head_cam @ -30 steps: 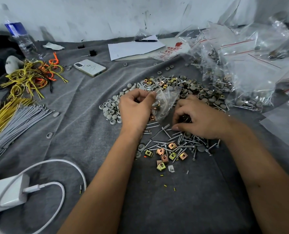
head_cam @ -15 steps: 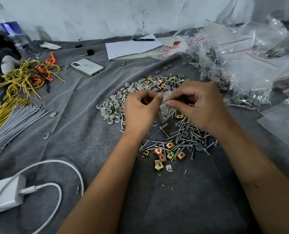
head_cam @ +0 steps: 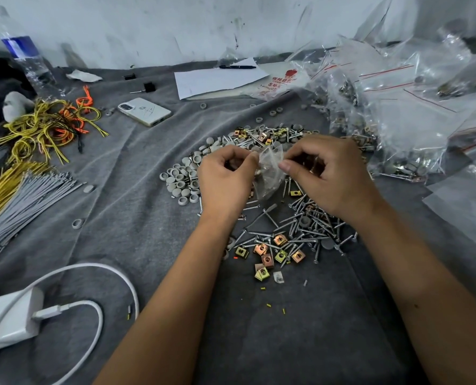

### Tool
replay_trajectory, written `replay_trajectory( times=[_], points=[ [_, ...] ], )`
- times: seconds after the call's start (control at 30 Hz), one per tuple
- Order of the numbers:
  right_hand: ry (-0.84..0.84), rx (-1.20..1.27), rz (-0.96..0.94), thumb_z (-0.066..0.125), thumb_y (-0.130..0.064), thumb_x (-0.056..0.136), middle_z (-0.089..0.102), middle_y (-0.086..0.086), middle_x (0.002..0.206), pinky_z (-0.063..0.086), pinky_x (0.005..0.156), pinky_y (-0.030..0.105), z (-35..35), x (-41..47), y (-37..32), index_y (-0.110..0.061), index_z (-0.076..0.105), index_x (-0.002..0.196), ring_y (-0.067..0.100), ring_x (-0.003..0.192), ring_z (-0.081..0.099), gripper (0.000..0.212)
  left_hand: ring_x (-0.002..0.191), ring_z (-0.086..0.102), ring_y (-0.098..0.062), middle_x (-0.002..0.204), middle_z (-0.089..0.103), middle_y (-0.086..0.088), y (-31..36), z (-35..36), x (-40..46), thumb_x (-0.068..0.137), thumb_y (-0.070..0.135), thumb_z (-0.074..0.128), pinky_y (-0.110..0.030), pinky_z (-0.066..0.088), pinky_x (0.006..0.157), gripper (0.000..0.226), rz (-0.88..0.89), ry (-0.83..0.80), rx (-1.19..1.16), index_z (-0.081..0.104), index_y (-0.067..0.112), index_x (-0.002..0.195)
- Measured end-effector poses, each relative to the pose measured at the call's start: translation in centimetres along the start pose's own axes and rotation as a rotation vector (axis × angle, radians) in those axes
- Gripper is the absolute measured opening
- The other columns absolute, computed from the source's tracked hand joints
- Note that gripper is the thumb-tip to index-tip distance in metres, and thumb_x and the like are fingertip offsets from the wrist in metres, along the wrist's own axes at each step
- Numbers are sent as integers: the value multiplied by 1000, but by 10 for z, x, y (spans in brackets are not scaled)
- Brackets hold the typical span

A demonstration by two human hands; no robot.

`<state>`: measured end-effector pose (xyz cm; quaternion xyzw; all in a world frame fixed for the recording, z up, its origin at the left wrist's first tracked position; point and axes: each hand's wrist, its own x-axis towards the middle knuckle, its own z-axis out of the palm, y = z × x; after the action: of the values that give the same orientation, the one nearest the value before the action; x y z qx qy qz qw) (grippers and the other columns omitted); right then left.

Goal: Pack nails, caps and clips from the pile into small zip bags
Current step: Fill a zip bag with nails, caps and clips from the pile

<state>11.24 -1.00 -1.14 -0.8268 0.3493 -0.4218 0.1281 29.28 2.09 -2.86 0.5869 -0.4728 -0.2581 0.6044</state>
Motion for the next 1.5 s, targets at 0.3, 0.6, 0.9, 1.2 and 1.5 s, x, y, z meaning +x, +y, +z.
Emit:
replay_trajectory(
  times=[0.3,0.6,0.9,1.2,1.5],
  points=[
    [-618,-115,109,81,-62,71,65,-17,80,42,66,17,10,-4,-2,-32,70,76,0,81,59,33,56,53,-4,59,63,11,-25,-10,23,95,15,71,-25,46,63,29,-143,203,19,68,22,66],
    [-616,-41,159,78,-32,89,65,-17,86,47,73,19,8,-4,-5,-33,68,82,-2,82,61,12,58,52,-4,65,63,8,-27,-15,24,97,16,69,-22,42,61,28,-94,206,164,67,23,70],
    [17,158,163,73,-14,93,71,-5,88,59,77,29,2,-1,-8,-12,72,98,9,81,68,5,60,55,-4,67,67,5,-8,-11,13,94,17,71,-24,49,64,18,-27,166,78,74,13,77],
    [64,30,-34,83,-7,83,72,-4,83,54,68,13,6,-1,-13,-9,75,93,0,73,66,13,56,54,-7,61,62,8,3,4,-3,94,16,74,-23,42,55,21,107,-35,88,69,22,75],
    [159,44,104,79,-13,88,68,-9,84,53,70,10,0,-1,-9,-13,73,97,1,78,67,11,64,57,-11,73,69,-10,-1,1,1,94,16,73,-35,49,62,16,46,24,18,73,16,77]
  ],
)
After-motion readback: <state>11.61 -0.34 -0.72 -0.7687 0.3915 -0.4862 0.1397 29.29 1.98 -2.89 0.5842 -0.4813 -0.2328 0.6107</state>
